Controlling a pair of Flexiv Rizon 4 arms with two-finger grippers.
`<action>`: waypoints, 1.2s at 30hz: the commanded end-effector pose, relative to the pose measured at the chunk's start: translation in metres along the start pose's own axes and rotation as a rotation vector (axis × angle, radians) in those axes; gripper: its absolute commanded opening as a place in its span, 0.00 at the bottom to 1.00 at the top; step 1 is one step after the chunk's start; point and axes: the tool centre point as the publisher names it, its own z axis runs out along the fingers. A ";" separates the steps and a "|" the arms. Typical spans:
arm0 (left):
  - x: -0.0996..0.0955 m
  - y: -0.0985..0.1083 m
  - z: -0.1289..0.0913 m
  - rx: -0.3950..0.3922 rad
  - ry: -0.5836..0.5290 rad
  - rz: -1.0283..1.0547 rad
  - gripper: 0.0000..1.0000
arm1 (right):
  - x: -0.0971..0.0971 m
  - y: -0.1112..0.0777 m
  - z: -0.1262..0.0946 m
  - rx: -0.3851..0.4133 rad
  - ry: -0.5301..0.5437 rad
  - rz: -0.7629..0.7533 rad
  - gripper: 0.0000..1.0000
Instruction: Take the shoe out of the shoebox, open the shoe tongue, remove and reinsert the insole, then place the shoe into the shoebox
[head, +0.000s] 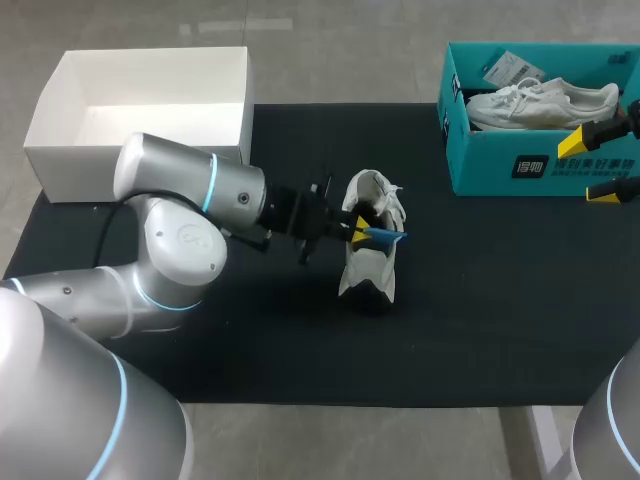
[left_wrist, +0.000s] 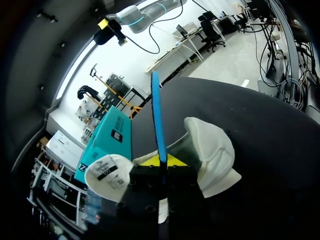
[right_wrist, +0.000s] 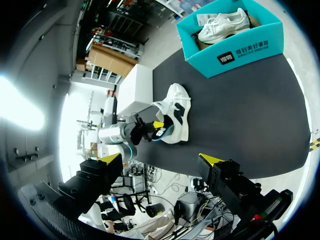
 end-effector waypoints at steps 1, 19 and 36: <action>-0.002 0.006 0.007 -0.017 -0.012 -0.004 0.00 | 0.000 -0.001 0.000 -0.001 -0.001 0.001 1.00; -0.002 0.015 0.000 -0.042 -0.025 -0.021 0.39 | 0.000 -0.001 0.000 -0.001 -0.001 0.001 1.00; 0.004 -0.012 0.002 -0.004 0.000 0.034 0.00 | 0.000 -0.001 0.000 -0.001 -0.001 0.001 1.00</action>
